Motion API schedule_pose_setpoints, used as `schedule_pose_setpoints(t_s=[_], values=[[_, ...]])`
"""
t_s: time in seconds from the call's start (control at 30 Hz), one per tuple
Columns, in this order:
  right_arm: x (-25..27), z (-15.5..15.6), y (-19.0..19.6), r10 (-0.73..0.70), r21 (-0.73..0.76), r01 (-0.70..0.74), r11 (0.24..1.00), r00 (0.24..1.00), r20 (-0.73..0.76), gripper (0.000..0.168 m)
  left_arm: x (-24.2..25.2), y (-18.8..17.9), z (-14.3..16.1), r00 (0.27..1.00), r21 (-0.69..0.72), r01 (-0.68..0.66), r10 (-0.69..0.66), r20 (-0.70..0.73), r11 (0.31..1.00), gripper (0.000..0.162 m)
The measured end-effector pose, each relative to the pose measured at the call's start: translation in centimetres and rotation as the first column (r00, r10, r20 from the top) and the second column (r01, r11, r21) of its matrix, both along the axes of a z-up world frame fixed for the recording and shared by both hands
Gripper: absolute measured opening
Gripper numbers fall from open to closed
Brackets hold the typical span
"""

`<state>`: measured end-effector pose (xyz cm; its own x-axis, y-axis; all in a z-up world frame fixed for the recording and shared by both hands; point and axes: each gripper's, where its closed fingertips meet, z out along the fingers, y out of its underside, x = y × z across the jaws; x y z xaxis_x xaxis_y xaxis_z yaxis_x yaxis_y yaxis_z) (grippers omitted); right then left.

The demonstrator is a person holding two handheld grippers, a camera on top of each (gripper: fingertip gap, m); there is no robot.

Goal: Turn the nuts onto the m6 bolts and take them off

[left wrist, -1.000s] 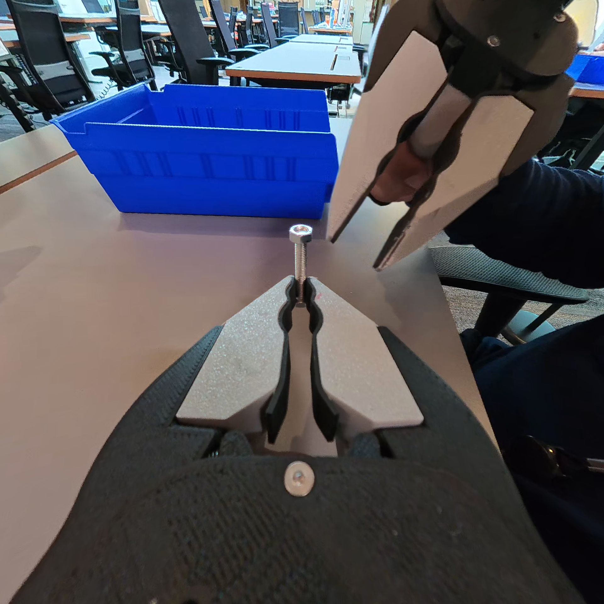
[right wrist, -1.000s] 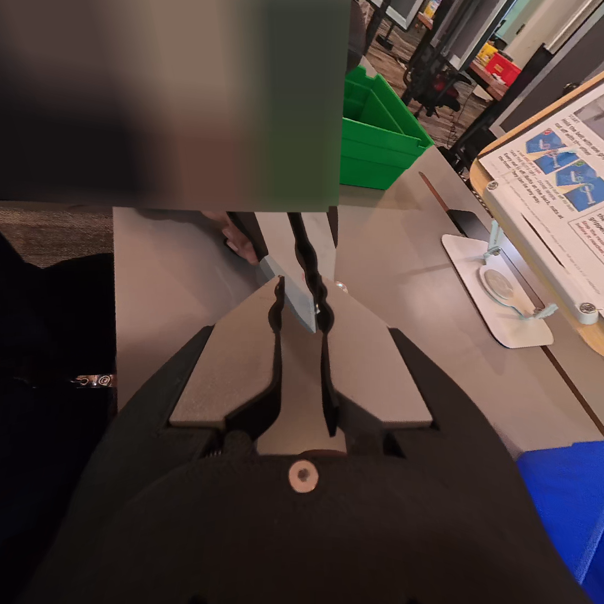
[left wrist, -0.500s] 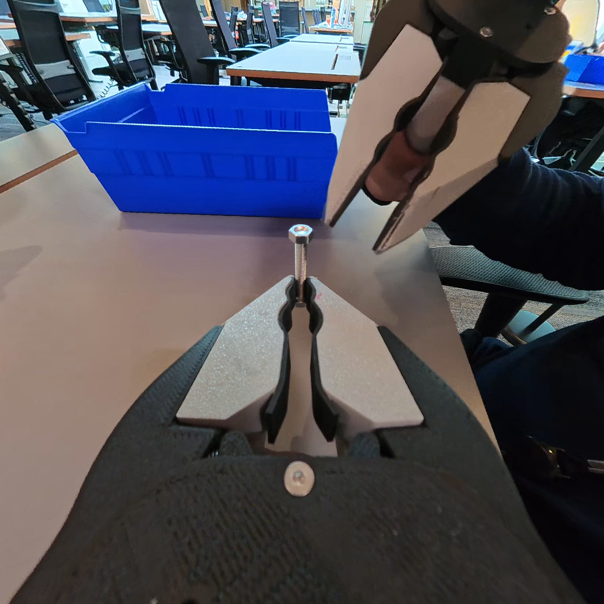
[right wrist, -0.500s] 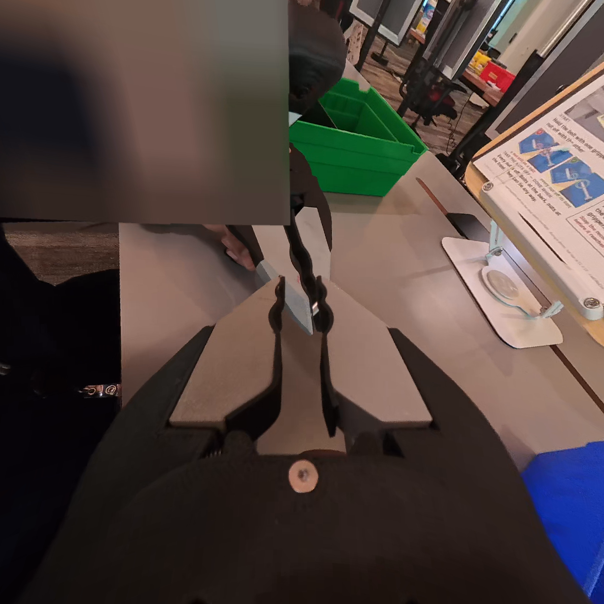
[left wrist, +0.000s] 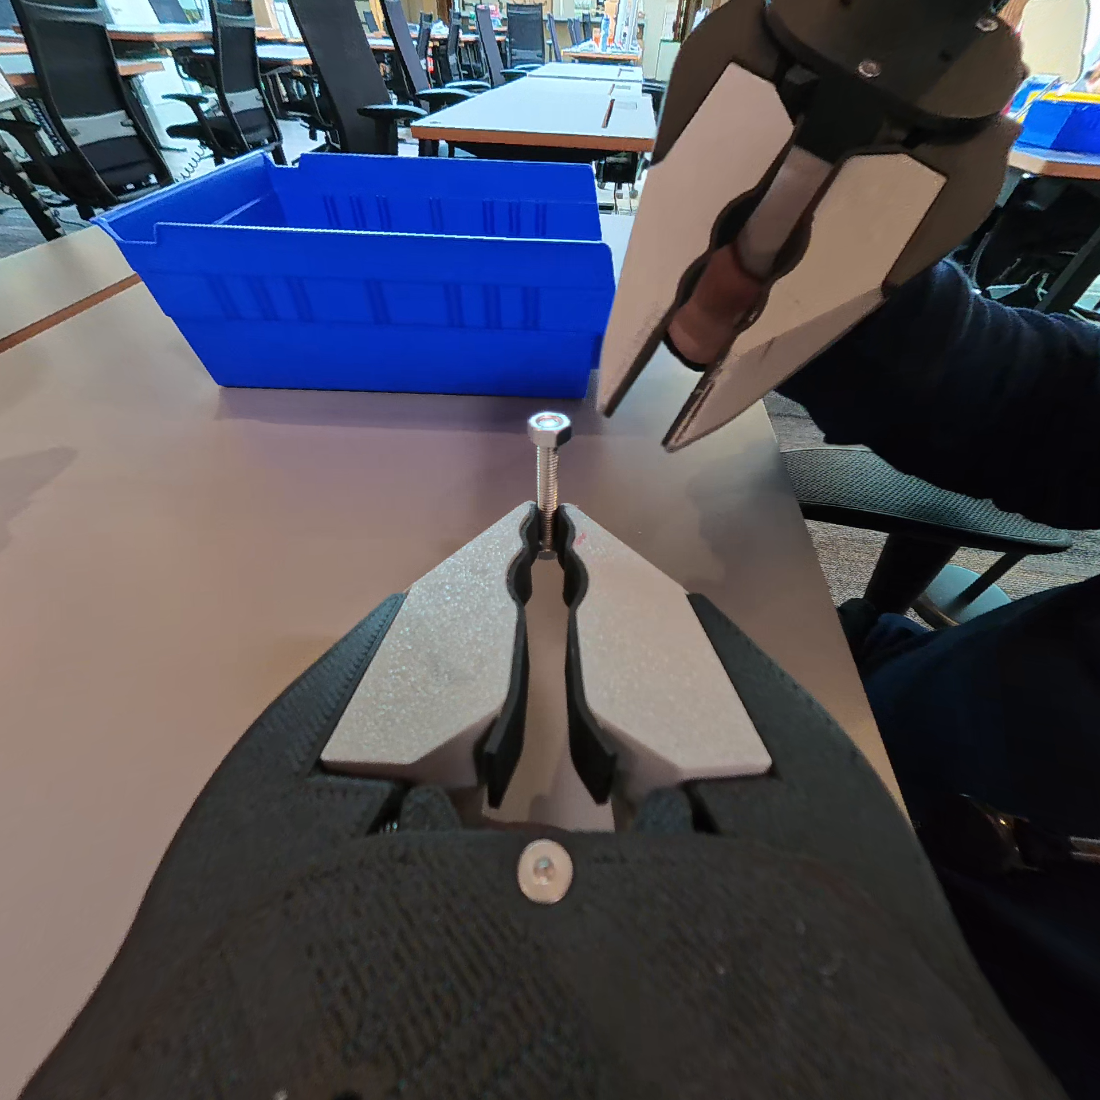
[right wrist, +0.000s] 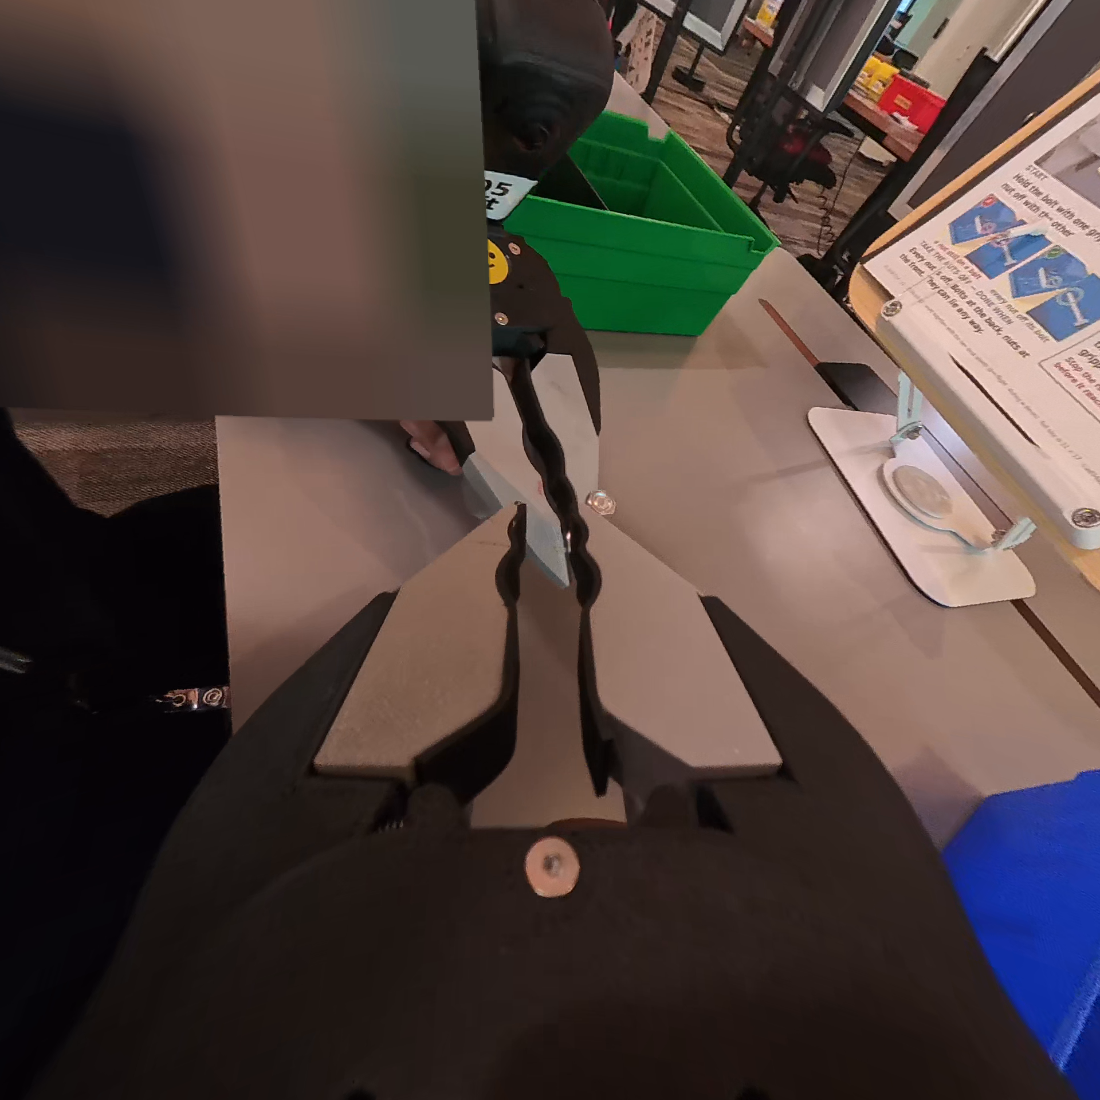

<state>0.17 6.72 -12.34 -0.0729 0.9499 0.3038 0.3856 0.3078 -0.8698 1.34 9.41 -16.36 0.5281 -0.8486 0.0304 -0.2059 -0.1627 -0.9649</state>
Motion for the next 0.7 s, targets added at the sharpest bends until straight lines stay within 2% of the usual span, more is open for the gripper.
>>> schedule_pose_setpoints(t_s=[0.17,0.4,0.47,0.57,0.7], values=[[-0.4,0.3,1.5,-0.058,-0.001,0.058,0.998,0.998,-0.013,0.024,0.1,0.0,0.0,1.0,-0.001,0.002,-0.002,-0.003,1.0,0.003],[-0.5,-0.4,0.6,-0.022,0.003,0.022,1.0,1.0,0.018,0.023,0.0,-0.1,0.0,1.0,-0.001,0.003,-0.003,-0.003,1.0,0.003],[-0.2,0.0,-0.3,0.022,-0.019,-0.022,1.0,1.0,0.002,0.011,0.0,-0.1,0.0,1.0,-0.004,0.003,-0.003,-0.001,1.0,0.003],[-0.3,0.5,0.5,-0.01,-0.03,0.01,0.999,1.0,-0.021,0.018,0.1,-0.1,0.0,1.0,-0.001,0.004,-0.004,-0.004,1.0,0.003],[-0.7,-0.5,1.4,-0.046,-0.014,0.046,0.999,0.999,0.014,0.024,0.1,-0.1,0.0,1.0,-0.002,0.004,-0.004,0.0,1.0,0.003]])
